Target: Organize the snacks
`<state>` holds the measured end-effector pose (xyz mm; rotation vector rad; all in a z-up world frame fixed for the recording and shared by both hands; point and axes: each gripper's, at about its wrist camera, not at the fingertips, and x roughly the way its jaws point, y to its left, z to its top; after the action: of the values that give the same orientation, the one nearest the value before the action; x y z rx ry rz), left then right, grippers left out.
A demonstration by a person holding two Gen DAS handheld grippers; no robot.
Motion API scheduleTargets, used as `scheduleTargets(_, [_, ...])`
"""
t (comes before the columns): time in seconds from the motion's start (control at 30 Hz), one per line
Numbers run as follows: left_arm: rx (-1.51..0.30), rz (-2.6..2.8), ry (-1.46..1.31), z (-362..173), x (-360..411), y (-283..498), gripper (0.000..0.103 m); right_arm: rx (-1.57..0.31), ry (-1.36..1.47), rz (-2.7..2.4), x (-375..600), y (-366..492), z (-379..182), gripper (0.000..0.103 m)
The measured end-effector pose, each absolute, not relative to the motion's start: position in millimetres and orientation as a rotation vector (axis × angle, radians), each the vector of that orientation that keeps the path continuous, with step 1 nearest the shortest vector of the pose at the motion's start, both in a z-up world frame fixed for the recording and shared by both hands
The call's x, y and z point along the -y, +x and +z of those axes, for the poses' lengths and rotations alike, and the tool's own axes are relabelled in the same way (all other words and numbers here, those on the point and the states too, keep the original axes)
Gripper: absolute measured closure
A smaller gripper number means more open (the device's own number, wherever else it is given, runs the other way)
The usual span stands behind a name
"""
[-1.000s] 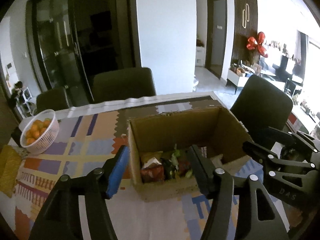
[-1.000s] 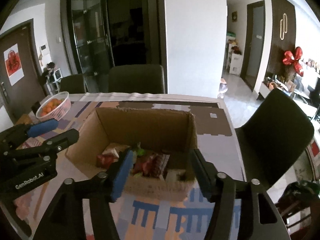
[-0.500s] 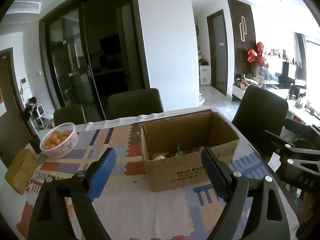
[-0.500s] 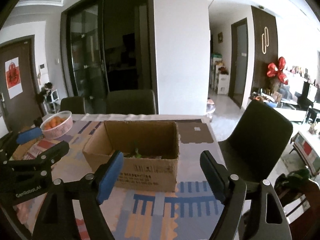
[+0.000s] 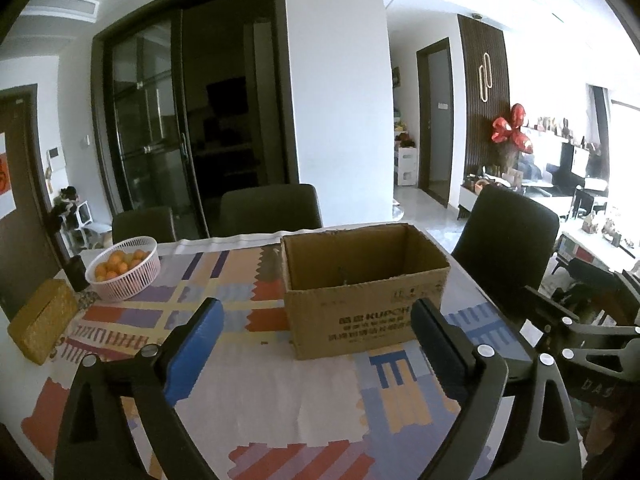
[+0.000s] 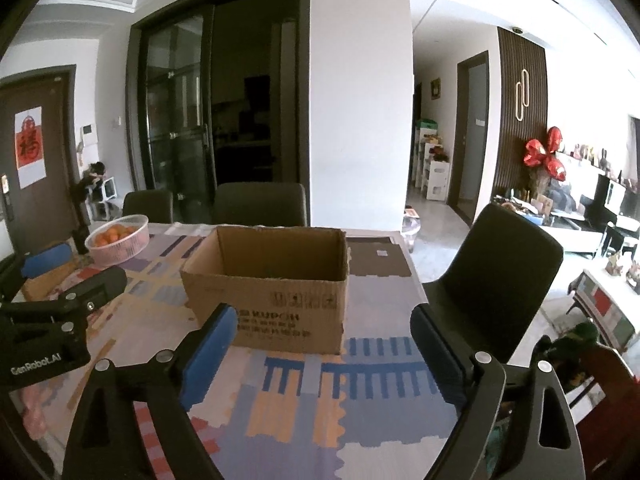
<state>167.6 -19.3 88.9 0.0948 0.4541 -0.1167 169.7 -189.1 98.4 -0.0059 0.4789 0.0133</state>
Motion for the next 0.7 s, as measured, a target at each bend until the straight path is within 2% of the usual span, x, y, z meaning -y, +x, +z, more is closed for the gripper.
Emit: scheduleTargets(0.7, [-0.448,-0.115,0.073,85,12,143,0.0,-0.459,-0.005,0.012,185,144,104,0.013])
